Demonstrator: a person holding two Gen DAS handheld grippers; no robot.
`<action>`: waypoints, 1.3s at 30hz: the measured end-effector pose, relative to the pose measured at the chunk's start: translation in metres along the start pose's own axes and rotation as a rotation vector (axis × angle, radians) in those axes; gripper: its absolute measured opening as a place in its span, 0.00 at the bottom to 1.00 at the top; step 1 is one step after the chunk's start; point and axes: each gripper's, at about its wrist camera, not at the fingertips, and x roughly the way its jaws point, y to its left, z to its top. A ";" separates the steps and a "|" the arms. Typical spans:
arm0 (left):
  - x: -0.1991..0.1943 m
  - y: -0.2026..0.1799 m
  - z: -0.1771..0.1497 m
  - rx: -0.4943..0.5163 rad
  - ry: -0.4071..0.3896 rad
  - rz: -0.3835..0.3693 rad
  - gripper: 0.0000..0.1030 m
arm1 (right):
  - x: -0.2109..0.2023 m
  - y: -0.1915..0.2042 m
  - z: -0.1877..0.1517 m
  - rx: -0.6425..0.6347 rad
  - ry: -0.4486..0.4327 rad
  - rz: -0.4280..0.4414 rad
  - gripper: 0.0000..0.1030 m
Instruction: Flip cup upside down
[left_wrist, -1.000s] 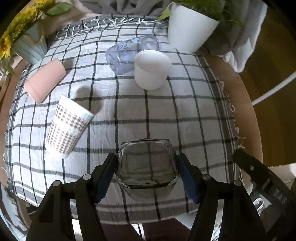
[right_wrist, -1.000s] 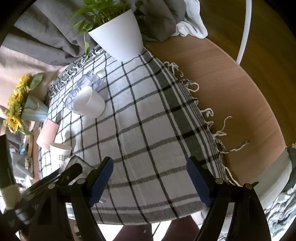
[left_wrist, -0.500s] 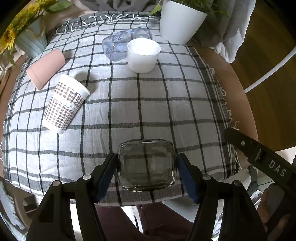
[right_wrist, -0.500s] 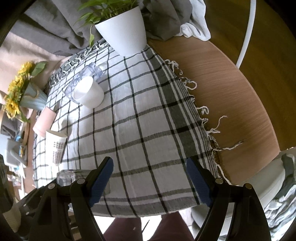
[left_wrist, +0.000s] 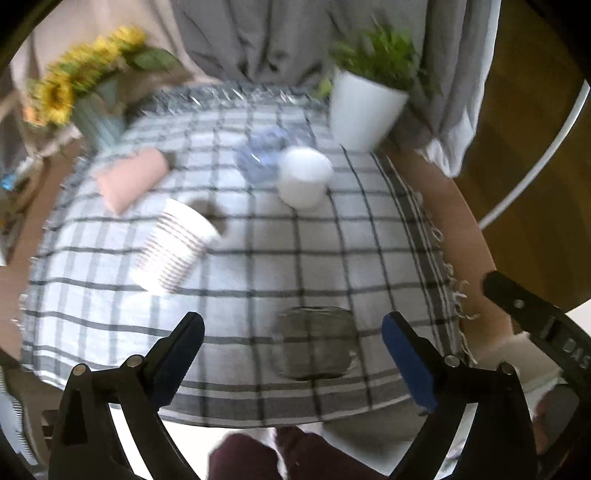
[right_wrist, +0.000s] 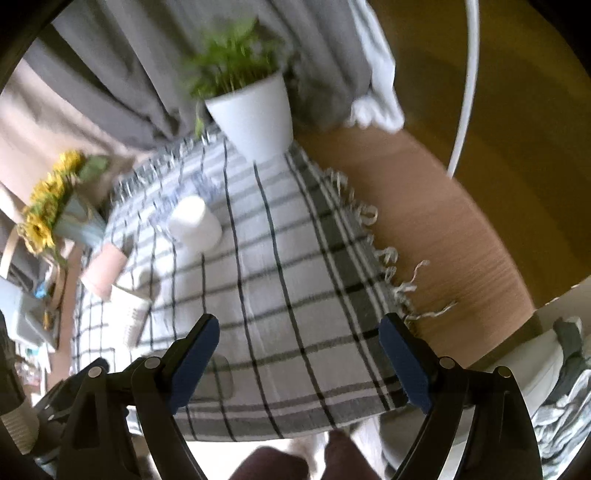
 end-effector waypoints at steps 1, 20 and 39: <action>-0.007 0.005 -0.002 0.000 -0.021 0.019 0.96 | -0.007 0.003 -0.001 -0.011 -0.017 0.004 0.86; -0.162 0.092 -0.095 0.004 -0.339 0.196 1.00 | -0.145 0.099 -0.107 -0.149 -0.274 0.063 0.87; -0.216 0.088 -0.144 -0.036 -0.391 0.196 1.00 | -0.208 0.111 -0.169 -0.212 -0.351 0.066 0.92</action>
